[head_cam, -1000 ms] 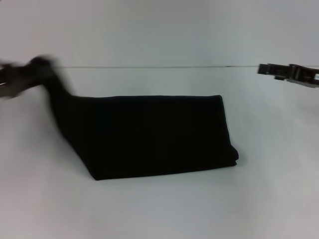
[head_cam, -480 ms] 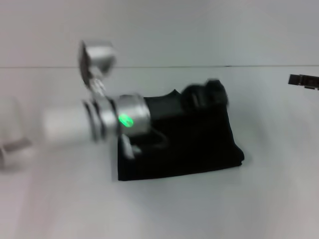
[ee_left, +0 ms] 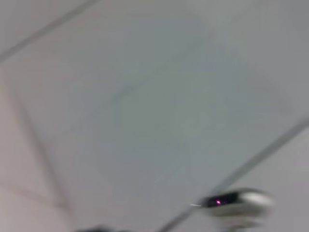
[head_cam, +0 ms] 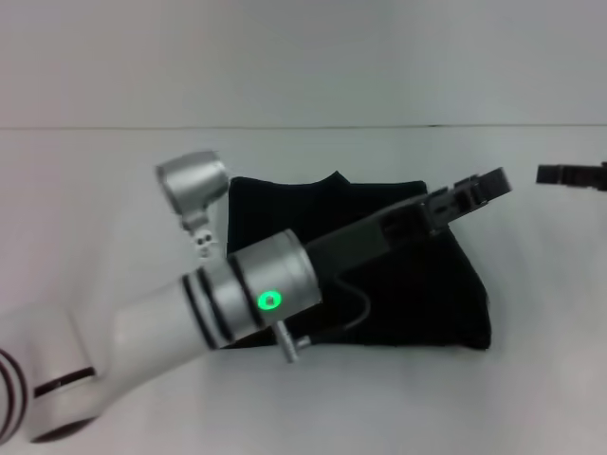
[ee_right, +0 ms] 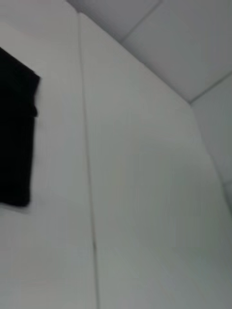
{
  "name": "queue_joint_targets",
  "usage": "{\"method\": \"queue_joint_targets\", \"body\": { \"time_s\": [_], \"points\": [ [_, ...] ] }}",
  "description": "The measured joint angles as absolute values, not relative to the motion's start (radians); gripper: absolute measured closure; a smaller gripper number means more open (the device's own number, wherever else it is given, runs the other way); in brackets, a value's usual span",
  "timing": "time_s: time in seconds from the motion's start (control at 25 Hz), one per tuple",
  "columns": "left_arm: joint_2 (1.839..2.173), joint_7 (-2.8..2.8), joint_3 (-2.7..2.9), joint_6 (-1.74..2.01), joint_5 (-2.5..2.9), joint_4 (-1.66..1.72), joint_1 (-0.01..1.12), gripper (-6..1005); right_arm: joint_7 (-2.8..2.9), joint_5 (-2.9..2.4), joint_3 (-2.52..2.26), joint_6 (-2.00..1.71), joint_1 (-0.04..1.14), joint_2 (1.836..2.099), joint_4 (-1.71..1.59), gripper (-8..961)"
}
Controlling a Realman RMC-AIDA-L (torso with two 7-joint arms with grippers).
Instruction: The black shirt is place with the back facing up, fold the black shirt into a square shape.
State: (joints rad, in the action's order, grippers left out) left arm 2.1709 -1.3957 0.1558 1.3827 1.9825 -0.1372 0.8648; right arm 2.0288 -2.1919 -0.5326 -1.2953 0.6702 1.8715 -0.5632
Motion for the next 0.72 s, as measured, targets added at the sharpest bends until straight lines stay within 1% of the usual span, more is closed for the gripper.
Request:
{"method": "queue_joint_targets", "body": {
  "time_s": [0.12, 0.28, 0.44, 0.52, 0.68, 0.72],
  "points": [
    [2.166, -1.407, 0.160, 1.576, 2.027, -0.053, 0.828, 580, 2.096, -2.192, -0.592, -1.313, 0.682, 1.865, -0.554, 162],
    [2.166, -1.411, 0.158, 1.628, 2.038, 0.059, 0.754, 379, 2.150, -2.192, -0.619, -1.312, 0.706, 1.871, -0.516, 163],
    [2.163, -1.411, 0.157, 1.568, 2.036, 0.138, 0.710, 299, 2.165, -2.192, -0.626, -1.279, 0.747, 1.882, -0.458, 163],
    [2.162, -1.411, 0.158, 1.560, 2.038, 0.169, 0.703, 258, 2.146, -2.192, -0.636, -1.260, 0.774, 1.903, -0.443, 163],
    [2.157, -1.421, 0.172, 1.544, 2.043, 0.211, 0.699, 178, 2.074, -2.192, -0.685, -1.230, 0.825, 1.960, -0.449, 162],
    [2.149, -1.445, 0.217, 1.534, 2.046, 0.239, 0.698, 158, 2.061, -2.191, -0.743, -1.217, 0.847, 1.976, -0.450, 165]
  ]
}}
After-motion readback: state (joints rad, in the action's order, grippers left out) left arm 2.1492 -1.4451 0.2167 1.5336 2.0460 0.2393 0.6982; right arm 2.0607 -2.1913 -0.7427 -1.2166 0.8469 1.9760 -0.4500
